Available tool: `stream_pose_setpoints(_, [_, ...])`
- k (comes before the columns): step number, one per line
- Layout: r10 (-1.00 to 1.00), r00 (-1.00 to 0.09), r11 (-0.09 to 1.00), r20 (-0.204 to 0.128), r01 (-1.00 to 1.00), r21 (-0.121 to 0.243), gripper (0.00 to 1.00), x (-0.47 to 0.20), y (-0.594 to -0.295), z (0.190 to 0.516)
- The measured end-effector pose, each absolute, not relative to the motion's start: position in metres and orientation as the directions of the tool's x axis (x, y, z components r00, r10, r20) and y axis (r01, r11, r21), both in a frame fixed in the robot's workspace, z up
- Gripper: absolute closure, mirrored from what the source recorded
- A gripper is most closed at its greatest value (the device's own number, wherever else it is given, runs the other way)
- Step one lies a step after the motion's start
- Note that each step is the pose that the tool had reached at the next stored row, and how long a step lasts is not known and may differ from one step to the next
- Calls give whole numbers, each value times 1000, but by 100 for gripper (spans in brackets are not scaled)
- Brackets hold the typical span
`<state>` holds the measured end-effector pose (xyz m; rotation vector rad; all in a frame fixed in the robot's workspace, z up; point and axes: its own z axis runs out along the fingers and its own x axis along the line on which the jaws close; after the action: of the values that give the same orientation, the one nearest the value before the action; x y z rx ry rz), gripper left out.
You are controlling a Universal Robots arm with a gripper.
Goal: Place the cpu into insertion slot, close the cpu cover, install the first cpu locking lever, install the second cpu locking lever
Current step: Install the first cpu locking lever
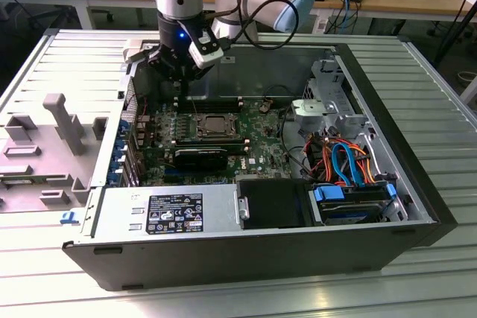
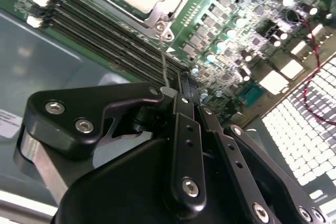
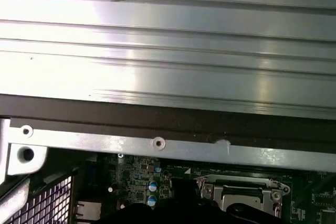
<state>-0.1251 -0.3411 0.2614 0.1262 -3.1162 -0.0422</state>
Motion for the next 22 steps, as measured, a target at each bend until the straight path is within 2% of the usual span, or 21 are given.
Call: stream_pose_setpoints(22, [-82, -996, 996, 22, -81, 28, 89, -98, -339, 261])
